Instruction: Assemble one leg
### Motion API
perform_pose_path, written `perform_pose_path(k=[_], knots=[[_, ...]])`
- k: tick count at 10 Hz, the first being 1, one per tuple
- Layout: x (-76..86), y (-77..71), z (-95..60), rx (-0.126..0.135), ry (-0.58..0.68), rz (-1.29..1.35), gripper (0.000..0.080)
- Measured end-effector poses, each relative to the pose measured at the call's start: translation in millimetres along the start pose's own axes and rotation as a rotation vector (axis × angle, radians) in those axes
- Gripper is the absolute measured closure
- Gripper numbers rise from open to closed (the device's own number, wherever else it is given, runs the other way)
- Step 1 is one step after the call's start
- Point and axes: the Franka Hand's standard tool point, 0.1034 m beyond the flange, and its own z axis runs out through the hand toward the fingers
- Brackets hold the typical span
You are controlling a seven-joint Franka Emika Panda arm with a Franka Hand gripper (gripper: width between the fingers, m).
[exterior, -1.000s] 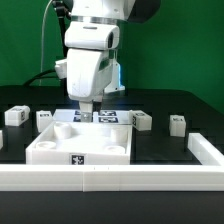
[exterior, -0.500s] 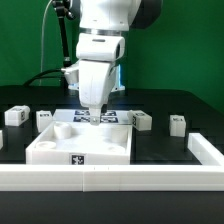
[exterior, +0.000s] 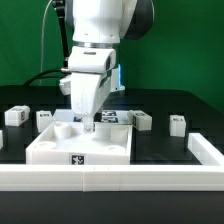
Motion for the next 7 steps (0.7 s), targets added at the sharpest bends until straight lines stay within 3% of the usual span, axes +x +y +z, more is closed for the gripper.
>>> perform_pose_path(k=[3,4,5,6,7], knots=[[-0.4,1.7,5.4,0.012,-0.002,0.010,0.0150],[-0.4,1.5,5.6,0.011,-0.002,0.010,0.0231],[-0.4,1.5,5.5,0.011,-0.002,0.010,0.0415],[-0.4,1.5,5.6,0.011,-0.002,0.010,0.0415],[-0.4,1.5,5.6,0.011,-0.002,0.010,0.0552]])
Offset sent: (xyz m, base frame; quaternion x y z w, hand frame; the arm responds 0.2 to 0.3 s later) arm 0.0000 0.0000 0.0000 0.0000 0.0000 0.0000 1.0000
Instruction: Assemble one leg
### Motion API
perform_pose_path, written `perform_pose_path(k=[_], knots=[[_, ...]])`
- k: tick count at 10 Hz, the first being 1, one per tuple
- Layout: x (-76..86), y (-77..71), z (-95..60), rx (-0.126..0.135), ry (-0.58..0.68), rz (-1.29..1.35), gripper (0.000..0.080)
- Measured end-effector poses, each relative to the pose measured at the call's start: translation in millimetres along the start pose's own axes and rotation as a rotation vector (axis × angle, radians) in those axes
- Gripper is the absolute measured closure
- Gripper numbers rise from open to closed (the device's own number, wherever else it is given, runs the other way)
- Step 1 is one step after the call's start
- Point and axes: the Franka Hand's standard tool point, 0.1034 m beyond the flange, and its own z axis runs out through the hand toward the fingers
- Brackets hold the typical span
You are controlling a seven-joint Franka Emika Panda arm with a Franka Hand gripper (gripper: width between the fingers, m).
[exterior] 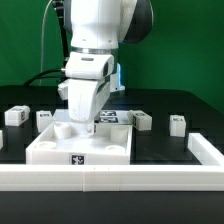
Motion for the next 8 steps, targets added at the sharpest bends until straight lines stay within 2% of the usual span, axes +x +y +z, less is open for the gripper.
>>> perform_pose_path(k=[1,2,8], knots=[[0.0,0.0,0.0,0.000,0.000,0.000,0.0723],[-0.1,0.4,-0.2,-0.001,0.000,0.000,0.0742],[0.1,0.9,-0.5,-0.003,-0.003,-0.042,0.0742]])
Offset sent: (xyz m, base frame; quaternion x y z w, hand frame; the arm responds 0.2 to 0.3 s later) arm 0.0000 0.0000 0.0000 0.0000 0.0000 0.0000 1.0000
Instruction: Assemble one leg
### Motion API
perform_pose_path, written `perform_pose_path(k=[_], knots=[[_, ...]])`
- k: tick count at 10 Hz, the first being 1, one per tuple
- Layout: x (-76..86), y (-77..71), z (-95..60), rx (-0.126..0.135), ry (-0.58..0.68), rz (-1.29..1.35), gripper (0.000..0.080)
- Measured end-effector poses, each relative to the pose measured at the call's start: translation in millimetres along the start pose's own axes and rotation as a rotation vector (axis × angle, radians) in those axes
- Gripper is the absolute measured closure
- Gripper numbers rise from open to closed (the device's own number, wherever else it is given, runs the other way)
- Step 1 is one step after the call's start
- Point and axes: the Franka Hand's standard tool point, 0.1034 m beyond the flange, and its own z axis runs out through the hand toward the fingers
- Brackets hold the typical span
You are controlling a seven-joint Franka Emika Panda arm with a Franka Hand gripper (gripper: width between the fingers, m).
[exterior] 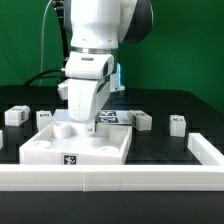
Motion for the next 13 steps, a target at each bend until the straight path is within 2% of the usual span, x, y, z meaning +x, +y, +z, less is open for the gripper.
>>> perform_pose_path(k=[3,8,10,13], knots=[[14.8,2.0,-1.5,-0.037,-0.010,-0.203,0.0742],[17.7,-0.7,0.3,-0.033,-0.009,-0.205,0.0742],[45.5,0.5,-0.4,-0.025,-0.004,-0.241,0.0742],[92.2,8.9,-1.8,-0.048,0.013,-0.215,0.0742]])
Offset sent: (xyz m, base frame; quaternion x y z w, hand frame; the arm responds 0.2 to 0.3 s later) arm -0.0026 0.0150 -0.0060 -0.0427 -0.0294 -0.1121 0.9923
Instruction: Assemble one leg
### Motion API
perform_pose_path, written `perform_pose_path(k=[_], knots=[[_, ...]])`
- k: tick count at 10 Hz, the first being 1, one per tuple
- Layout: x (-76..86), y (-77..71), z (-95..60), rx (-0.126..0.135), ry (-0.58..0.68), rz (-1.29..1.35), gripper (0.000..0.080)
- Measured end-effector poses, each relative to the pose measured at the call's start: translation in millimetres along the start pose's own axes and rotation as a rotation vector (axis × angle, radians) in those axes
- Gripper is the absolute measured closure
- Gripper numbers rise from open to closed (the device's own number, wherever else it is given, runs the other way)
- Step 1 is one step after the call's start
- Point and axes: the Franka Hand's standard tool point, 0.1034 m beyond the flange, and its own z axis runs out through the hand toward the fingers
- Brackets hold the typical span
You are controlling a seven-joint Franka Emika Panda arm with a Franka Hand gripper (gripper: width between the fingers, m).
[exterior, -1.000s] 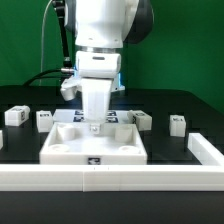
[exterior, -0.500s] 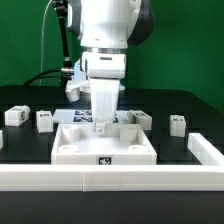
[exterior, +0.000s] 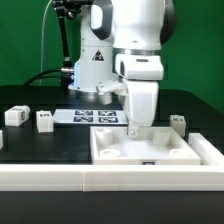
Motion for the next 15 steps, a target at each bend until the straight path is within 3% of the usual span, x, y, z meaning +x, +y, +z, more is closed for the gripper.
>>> perform_pose_path(k=[2,5,6,7,8,9,10,11,12,15], knots=[[15.8,12.6,0.0,-0.015,0.003,0.053,0.0742],[15.0,13.5,0.2,-0.013,-0.001,0.062,0.0742],[14.9,13.2,0.5,-0.012,-0.001,0.063,0.0591],[14.8,13.2,0.5,-0.012,-0.001,0.063,0.0591],[14.8,13.1,0.6,-0.012,-0.001,0.063,0.0433],[14.8,13.1,0.6,-0.012,-0.001,0.063,0.0433],[14.8,13.0,0.6,-0.012,-0.001,0.063,0.0247],[14.7,13.0,0.7,-0.012,-0.001,0.063,0.0247],[14.7,12.9,0.7,-0.012,-0.001,0.063,0.0167],[16.8,12.9,-1.9,-0.013,-0.001,0.082,0.0151]])
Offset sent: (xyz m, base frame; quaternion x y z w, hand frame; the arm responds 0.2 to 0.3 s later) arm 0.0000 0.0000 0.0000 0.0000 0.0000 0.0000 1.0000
